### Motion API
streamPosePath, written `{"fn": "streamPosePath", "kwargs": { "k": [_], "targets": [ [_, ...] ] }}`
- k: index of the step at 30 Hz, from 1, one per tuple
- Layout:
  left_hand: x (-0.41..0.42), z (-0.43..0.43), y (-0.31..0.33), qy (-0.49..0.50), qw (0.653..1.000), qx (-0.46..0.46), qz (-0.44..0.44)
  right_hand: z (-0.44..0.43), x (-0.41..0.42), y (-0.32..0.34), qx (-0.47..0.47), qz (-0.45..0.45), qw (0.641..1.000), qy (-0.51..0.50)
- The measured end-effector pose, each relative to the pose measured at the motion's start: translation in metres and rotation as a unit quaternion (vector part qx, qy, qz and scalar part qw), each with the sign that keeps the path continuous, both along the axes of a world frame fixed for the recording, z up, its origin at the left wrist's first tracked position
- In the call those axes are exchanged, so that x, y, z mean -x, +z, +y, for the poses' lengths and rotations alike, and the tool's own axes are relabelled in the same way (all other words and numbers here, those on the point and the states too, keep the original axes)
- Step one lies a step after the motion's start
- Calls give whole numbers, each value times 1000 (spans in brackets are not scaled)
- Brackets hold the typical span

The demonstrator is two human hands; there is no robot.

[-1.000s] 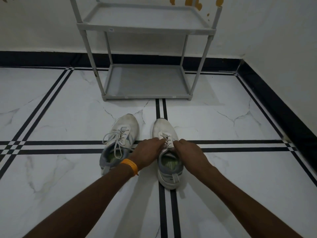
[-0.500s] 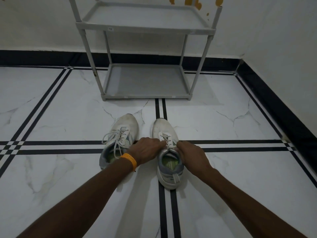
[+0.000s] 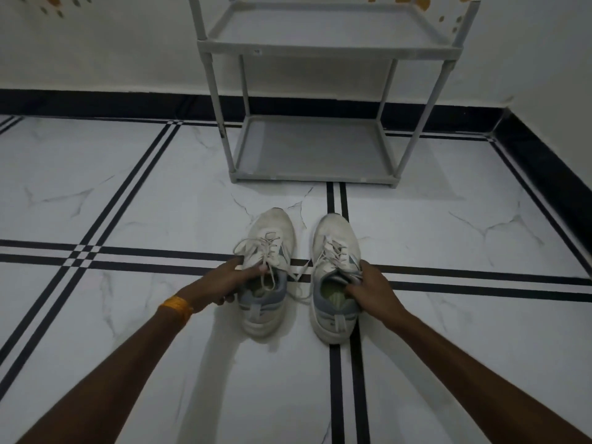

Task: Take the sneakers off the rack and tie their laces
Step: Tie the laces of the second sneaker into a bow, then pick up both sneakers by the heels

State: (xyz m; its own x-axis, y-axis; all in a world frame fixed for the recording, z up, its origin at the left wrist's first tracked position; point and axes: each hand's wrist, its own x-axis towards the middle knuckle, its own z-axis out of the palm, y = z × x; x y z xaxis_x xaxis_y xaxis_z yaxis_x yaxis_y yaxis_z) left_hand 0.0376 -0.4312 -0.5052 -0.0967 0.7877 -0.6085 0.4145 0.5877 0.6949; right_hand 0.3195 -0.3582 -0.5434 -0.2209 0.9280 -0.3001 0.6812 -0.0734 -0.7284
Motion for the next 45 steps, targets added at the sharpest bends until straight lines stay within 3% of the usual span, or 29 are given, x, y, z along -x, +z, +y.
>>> {"fn": "streamPosePath", "kwargs": {
  "k": [2,7,14,25,31,34,39,45],
  "targets": [
    [-2,11,-18,-29,998,-45,35,4,15,-4,-10,-7,1000,8],
    [-10,38,-41,-47,962,-140,228,17,37,-9,-15,-7,1000,-23],
    [-24,47,1,-41,950,-232,203,30,21,37,-56,-1,997,-52],
    [-41,78,248,-67,955,-229,176,51,3,287,-129,-10,987,-96],
    [-37,132,422,-40,961,-228,154,114,9,470,-153,-27,985,-72],
    [-24,177,479,-53,959,-233,154,157,20,526,-161,-38,985,-54],
    [8,268,496,-81,961,-216,153,234,53,539,-157,-63,983,-74],
    [38,364,424,-113,960,-189,171,317,85,463,-147,-69,982,-94]
  ]
}}
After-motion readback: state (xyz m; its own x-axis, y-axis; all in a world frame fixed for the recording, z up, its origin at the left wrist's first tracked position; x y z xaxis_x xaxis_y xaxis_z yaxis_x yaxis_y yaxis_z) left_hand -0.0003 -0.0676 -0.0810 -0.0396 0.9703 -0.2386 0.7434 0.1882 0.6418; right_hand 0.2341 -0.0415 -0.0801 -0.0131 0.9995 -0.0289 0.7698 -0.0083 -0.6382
